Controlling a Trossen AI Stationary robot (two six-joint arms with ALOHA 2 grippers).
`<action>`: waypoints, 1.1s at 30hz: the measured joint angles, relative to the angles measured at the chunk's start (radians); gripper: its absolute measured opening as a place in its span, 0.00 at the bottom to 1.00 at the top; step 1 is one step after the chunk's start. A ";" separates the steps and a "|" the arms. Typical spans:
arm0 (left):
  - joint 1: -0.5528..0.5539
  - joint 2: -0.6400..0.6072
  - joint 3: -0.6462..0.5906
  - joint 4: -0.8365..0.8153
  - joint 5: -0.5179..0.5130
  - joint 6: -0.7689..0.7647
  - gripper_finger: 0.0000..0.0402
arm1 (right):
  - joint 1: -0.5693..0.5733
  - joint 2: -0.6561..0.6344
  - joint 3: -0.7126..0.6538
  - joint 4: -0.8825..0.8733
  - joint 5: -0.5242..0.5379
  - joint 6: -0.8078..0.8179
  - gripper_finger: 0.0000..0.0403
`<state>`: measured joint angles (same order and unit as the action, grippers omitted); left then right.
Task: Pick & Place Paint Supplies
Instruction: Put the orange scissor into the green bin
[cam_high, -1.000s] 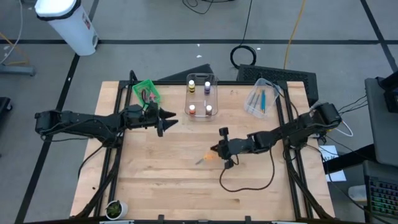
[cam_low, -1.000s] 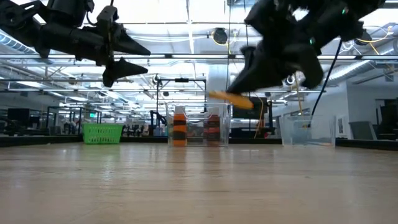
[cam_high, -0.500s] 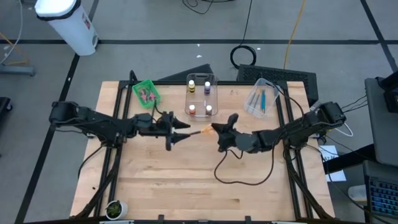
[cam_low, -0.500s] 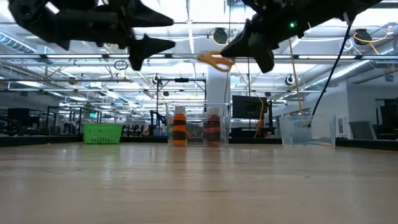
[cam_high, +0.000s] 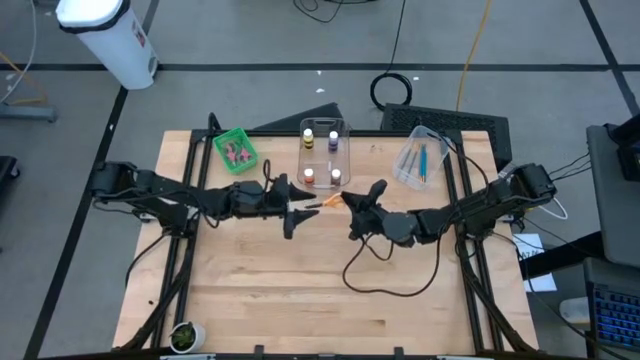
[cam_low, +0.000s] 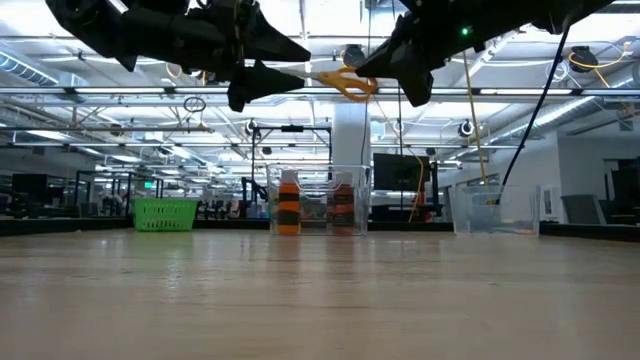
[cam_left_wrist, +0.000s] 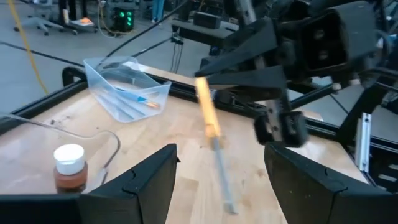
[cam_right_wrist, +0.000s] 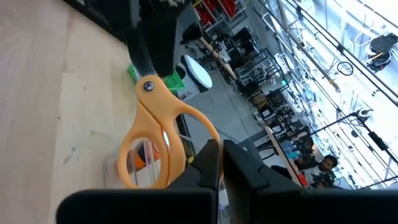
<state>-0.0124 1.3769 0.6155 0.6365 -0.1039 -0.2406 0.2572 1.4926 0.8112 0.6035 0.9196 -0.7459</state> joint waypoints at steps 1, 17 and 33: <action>0.001 0.000 0.000 0.000 -0.002 0.000 0.62 | 0.000 0.000 0.000 0.006 0.000 0.001 0.00; 0.004 0.000 0.000 -0.013 -0.001 -0.027 0.31 | 0.000 0.000 0.000 0.037 -0.001 0.002 0.00; 0.003 -0.063 0.000 -0.070 -0.102 0.151 0.02 | 0.006 -0.001 0.001 0.039 -0.019 0.310 0.18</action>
<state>-0.0090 1.3144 0.6158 0.5667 -0.2061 -0.0893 0.2634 1.4918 0.8120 0.6422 0.9007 -0.4360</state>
